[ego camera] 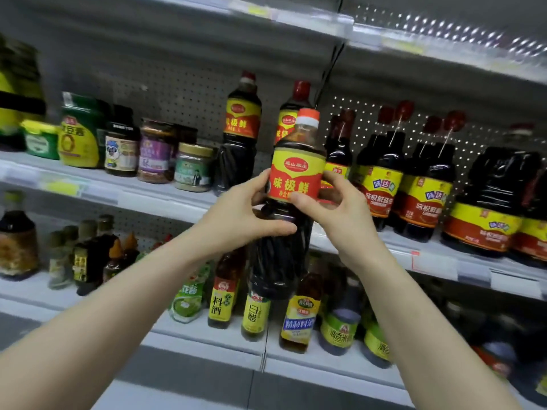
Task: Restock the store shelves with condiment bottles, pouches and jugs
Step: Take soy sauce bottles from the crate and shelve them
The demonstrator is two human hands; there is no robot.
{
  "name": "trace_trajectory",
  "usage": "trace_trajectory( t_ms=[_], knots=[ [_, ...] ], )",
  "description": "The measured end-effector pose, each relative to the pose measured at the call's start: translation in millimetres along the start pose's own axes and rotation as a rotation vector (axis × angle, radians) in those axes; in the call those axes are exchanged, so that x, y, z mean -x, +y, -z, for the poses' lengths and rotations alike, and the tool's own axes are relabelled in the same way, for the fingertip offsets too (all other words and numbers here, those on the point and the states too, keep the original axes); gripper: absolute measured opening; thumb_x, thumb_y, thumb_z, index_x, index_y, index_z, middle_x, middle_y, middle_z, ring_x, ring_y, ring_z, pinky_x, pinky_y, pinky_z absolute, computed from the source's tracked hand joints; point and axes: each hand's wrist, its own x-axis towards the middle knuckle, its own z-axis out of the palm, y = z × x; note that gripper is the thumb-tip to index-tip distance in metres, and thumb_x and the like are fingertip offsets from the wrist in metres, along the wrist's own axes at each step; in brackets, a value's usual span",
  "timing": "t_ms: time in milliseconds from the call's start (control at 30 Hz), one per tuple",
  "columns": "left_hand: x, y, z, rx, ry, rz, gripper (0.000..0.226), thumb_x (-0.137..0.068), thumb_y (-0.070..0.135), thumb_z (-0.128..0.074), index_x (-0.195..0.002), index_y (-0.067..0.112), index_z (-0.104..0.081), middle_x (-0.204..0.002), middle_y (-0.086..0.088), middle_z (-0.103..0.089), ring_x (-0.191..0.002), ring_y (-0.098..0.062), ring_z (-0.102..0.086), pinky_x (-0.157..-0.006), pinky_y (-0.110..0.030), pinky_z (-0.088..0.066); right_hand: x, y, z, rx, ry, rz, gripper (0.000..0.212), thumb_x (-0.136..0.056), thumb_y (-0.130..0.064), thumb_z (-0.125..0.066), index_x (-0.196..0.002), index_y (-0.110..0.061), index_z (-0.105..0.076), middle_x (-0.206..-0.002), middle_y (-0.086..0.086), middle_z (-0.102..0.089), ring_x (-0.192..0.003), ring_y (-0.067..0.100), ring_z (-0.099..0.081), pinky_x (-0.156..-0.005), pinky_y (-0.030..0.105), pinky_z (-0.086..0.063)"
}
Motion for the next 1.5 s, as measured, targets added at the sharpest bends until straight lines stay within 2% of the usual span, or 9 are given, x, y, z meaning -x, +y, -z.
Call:
trace_trajectory(
  t_ms=[100, 200, 333, 400, 467, 633, 1033, 1300, 1500],
  knots=[
    [-24.1, 3.2, 16.6, -0.068, 0.004, -0.064, 0.093, -0.07, 0.037, -0.087, -0.146, 0.044, -0.035, -0.122, 0.029, -0.063, -0.115, 0.015, -0.054, -0.102, -0.021, -0.045, -27.4, -16.0, -3.2, 0.04, 0.017, 0.021, 0.059, -0.08, -0.034, -0.084, -0.132, -0.023, -0.058, -0.111, -0.008, -0.072, -0.099, 0.004, -0.07, -0.087, 0.029, -0.059],
    [-46.7, 6.4, 29.2, -0.05, 0.029, -0.091, 0.085, -0.072, 0.029, -0.087, -0.137, 0.052, -0.037, -0.11, 0.036, -0.064, -0.106, 0.017, -0.057, -0.092, -0.019, -0.047, -48.5, -30.3, -3.6, 0.102, 0.045, 0.05, 0.062, -0.08, -0.036, -0.084, -0.134, -0.021, -0.058, -0.11, -0.008, -0.072, -0.098, 0.001, -0.069, -0.086, 0.028, -0.059],
    [-78.2, 12.1, 42.4, 0.025, 0.03, -0.121, 0.085, -0.074, 0.021, -0.086, -0.143, 0.04, -0.04, -0.116, 0.022, -0.066, -0.108, 0.007, -0.061, -0.095, -0.024, -0.049, -72.5, -46.9, -3.4, 0.138, 0.091, 0.074, 0.059, -0.082, -0.034, -0.083, -0.134, -0.019, -0.059, -0.113, -0.005, -0.072, -0.104, 0.007, -0.069, -0.094, 0.038, -0.058],
    [-91.1, 12.3, 46.0, 0.02, 0.031, -0.145, 0.087, -0.074, 0.022, -0.086, -0.146, 0.033, -0.039, -0.113, 0.025, -0.064, -0.103, 0.018, -0.057, -0.09, -0.01, -0.047, -81.1, -52.2, -4.3, 0.149, 0.101, 0.078, 0.059, -0.084, -0.031, -0.082, -0.136, -0.017, -0.057, -0.116, -0.004, -0.071, -0.107, 0.009, -0.068, -0.097, 0.041, -0.057],
    [-100.5, 10.6, 48.2, -0.005, 0.039, -0.161, 0.088, -0.074, 0.024, -0.086, -0.148, 0.032, -0.038, -0.104, 0.033, -0.06, -0.09, 0.031, -0.051, -0.072, 0.006, -0.039, -86.6, -54.5, -5.9, 0.15, 0.112, 0.074, 0.059, -0.085, -0.027, -0.081, -0.137, -0.016, -0.056, -0.118, -0.003, -0.071, -0.107, 0.009, -0.069, -0.098, 0.041, -0.056],
    [-118.4, -0.4, 49.0, -0.023, 0.049, -0.18, 0.088, -0.073, 0.023, -0.087, -0.145, 0.037, -0.039, -0.102, 0.034, -0.059, -0.088, 0.033, -0.049, -0.067, 0.008, -0.036, -98.8, -48.9, -8.3, 0.156, 0.121, 0.057, 0.056, -0.085, -0.021, -0.08, -0.136, -0.014, -0.058, -0.119, 0.002, -0.072, -0.11, 0.014, -0.069, -0.102, 0.045, -0.053],
    [-139.8, -16.9, 43.6, -0.015, 0.044, -0.174, 0.097, -0.069, 0.032, -0.089, -0.149, 0.04, -0.034, -0.113, 0.028, -0.06, -0.097, 0.023, -0.048, -0.082, -0.008, -0.035, -119.5, -21.7, -11.3, 0.165, 0.163, 0.073, 0.068, -0.071, -0.033, -0.087, -0.133, -0.026, -0.06, -0.116, -0.004, -0.074, -0.108, 0.01, -0.07, -0.099, 0.042, -0.055],
    [-144.4, -24.4, 41.4, -0.01, 0.023, -0.144, 0.097, -0.068, 0.033, -0.089, -0.15, 0.037, -0.037, -0.128, 0.018, -0.064, -0.122, 0.0, -0.055, -0.106, -0.032, -0.043, -124.8, -9.3, -11.8, 0.17, 0.148, 0.058, 0.071, -0.077, -0.033, -0.086, -0.14, -0.025, -0.055, -0.121, -0.004, -0.072, -0.113, 0.011, -0.068, -0.101, 0.042, -0.054],
    [-150.7, -28.9, 40.7, -0.024, 0.025, -0.132, 0.096, -0.068, 0.034, -0.089, -0.149, 0.034, -0.038, -0.129, 0.015, -0.064, -0.122, -0.003, -0.056, -0.108, -0.036, -0.044, -132.7, -2.1, -13.4, 0.157, 0.152, 0.052, 0.069, -0.078, -0.028, -0.087, -0.14, -0.026, -0.055, -0.119, -0.003, -0.072, -0.109, 0.009, -0.069, -0.1, 0.041, -0.055]
  ],
)
